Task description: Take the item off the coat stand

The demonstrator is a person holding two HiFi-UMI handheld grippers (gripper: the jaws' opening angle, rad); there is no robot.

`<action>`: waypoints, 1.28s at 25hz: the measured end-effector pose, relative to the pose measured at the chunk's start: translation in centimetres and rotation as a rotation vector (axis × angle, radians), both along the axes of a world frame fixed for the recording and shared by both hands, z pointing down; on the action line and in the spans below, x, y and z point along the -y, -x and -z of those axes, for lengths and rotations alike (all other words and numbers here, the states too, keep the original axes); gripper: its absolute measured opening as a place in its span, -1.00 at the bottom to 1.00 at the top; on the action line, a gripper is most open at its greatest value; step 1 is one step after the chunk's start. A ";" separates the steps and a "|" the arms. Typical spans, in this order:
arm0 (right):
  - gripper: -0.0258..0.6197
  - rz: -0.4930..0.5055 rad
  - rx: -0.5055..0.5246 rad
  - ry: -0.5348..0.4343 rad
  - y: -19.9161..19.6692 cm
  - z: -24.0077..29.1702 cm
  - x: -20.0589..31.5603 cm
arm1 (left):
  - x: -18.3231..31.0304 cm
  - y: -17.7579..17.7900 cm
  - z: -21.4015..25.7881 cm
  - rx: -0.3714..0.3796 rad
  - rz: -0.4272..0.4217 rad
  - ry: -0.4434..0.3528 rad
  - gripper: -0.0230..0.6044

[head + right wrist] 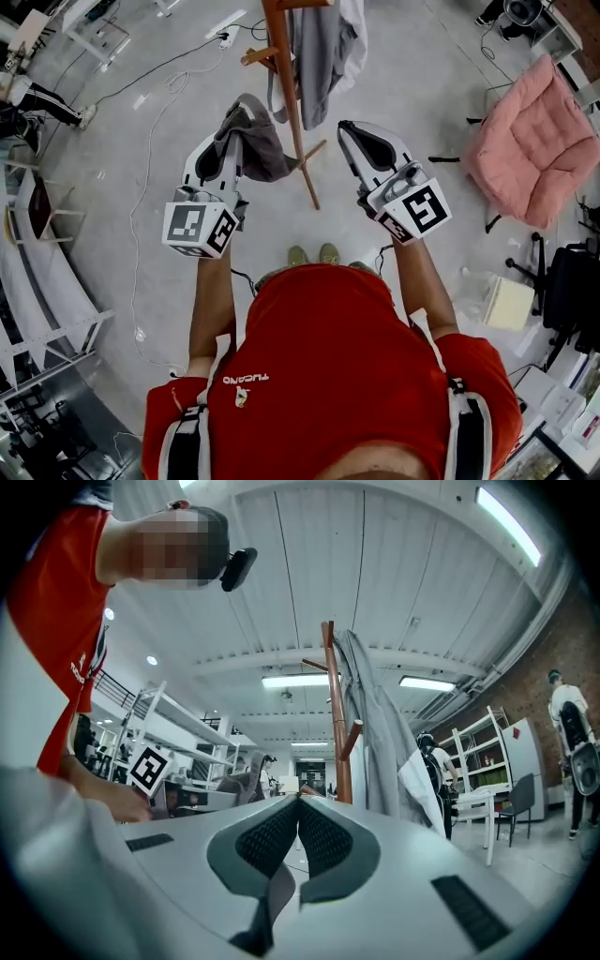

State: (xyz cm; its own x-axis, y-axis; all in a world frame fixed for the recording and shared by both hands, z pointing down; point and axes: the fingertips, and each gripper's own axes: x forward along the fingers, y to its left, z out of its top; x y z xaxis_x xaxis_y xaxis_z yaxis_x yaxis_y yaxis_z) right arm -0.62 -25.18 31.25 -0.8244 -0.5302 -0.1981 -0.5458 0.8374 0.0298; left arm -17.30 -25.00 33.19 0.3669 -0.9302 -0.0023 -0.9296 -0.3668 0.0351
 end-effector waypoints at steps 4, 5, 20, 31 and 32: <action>-0.84 0.002 0.009 0.011 -0.4 -0.7 -0.7 | -1.3 0.0 0.1 0.005 -0.004 0.000 -0.87; -0.84 0.002 0.008 0.010 -0.4 -0.8 -0.9 | -1.6 0.1 0.2 0.007 -0.002 -0.001 -0.87; -0.84 -0.017 -0.020 -0.020 -0.4 -0.1 -1.5 | -2.1 -0.3 0.9 -0.004 -0.019 -0.008 -0.87; -0.84 -0.031 -0.021 -0.021 -1.2 -0.2 -1.6 | -1.9 -1.2 0.7 -0.007 -0.041 -0.007 -0.87; -0.84 -0.032 -0.021 -0.022 -1.2 -0.2 -1.6 | -1.9 -1.2 0.7 -0.006 -0.042 -0.007 -0.87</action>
